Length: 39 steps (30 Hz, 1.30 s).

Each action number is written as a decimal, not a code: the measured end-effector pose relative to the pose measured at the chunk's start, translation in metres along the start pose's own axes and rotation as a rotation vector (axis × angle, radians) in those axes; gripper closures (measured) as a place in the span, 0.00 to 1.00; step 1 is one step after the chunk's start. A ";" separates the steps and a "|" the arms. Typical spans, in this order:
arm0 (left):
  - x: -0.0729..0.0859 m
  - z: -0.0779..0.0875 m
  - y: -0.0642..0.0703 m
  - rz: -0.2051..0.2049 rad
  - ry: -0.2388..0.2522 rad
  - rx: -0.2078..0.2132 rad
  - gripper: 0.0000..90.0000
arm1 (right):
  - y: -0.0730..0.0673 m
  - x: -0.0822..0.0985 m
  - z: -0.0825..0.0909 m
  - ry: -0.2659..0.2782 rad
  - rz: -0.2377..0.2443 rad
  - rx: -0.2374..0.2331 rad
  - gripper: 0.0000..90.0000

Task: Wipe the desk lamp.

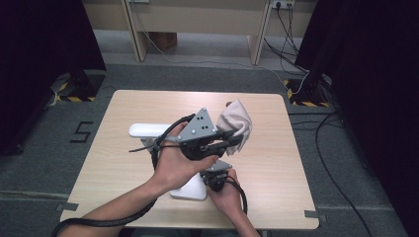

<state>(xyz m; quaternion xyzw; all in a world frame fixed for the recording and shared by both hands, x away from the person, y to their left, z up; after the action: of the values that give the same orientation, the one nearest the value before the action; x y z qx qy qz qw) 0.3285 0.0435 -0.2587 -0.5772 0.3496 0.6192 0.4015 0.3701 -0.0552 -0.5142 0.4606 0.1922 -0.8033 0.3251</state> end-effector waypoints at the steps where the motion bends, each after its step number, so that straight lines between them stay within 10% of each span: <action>1: 0.000 -0.001 0.000 0.002 -0.001 0.001 0.91 | 0.000 0.000 0.000 0.000 0.000 0.000 1.00; 39: 0.011 -0.021 0.018 -0.051 0.025 0.033 0.91 | 0.000 0.000 0.000 0.002 0.006 0.003 1.00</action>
<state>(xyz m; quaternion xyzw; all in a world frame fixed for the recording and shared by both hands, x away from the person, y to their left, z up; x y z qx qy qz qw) 0.3210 0.0178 -0.2718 -0.5871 0.3500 0.5954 0.4224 0.3697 -0.0552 -0.5144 0.4626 0.1900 -0.8020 0.3266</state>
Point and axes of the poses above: each handheld gripper's, and its own axes: z roughly backward along the jaws, x roughly out of its underside, y roughly to its right, the point moved 1 cm from there along -z, roughly forward along the jaws, and after that the axes turned 9 degrees about y, right-handed, at the moved point
